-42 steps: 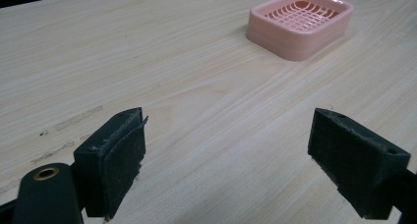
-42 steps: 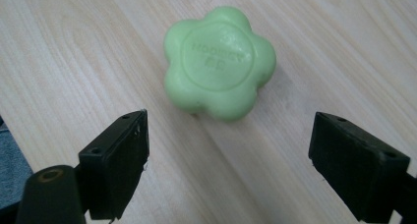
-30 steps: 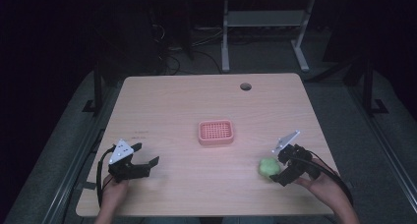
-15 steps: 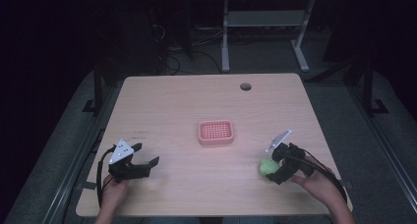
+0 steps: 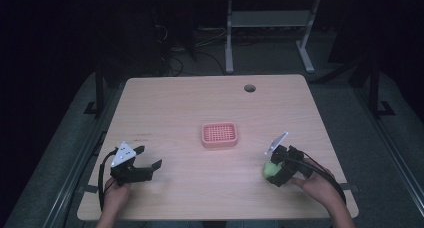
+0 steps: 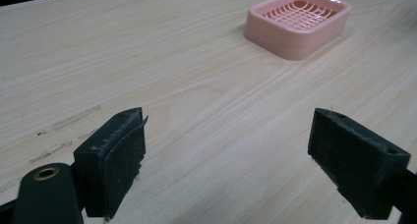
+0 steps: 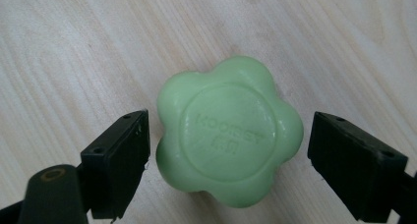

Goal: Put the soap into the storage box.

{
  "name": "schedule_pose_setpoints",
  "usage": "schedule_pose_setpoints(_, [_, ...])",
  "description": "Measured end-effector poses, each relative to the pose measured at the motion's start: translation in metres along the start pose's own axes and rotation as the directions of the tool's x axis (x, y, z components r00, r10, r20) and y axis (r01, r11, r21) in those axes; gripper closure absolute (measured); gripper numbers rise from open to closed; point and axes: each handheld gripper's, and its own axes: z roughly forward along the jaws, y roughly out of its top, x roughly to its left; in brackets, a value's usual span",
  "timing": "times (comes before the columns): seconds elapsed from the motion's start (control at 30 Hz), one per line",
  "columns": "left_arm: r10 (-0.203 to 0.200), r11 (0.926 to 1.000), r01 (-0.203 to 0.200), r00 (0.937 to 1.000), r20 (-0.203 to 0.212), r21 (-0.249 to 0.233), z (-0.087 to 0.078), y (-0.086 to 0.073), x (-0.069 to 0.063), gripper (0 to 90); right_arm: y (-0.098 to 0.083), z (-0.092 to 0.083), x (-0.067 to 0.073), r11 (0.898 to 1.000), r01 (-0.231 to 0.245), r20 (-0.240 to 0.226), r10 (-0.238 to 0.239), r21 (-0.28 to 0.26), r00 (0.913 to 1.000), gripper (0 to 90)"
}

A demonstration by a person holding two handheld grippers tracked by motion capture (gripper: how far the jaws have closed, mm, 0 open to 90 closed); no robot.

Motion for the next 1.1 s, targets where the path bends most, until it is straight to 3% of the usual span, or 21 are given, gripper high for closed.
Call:
schedule_pose_setpoints(0.47, [-0.003, 1.0000, 0.003, 1.0000, 0.001, 0.000, 0.000, 0.000, 0.000, 14.1, 0.005, 0.009, 0.000, 0.999, 0.010, -0.001, -0.010, 0.045, 1.0000, 16.6])
schedule_pose_setpoints(0.5, [-0.003, 1.0000, 0.003, 1.0000, 0.002, -0.002, 0.000, 0.000, 0.000, 14.1, 0.006, 0.011, 0.000, 0.999, 0.011, -0.004, -0.011, 0.048, 0.9999, 20.2])
schedule_pose_setpoints(0.73, [-0.007, 1.0000, 0.007, 1.0000, 0.002, -0.005, 0.000, 0.000, 0.000, 14.0, 0.007, 0.014, 0.001, 0.998, 0.017, -0.002, -0.017, 0.064, 0.9999, 22.8])
schedule_pose_setpoints(1.1, [-0.005, 1.0000, 0.005, 1.0000, 0.001, -0.003, 0.000, 0.000, 0.000, 14.1, 0.007, 0.014, -0.002, 0.998, 0.018, -0.014, -0.017, 0.057, 0.9997, 25.4])
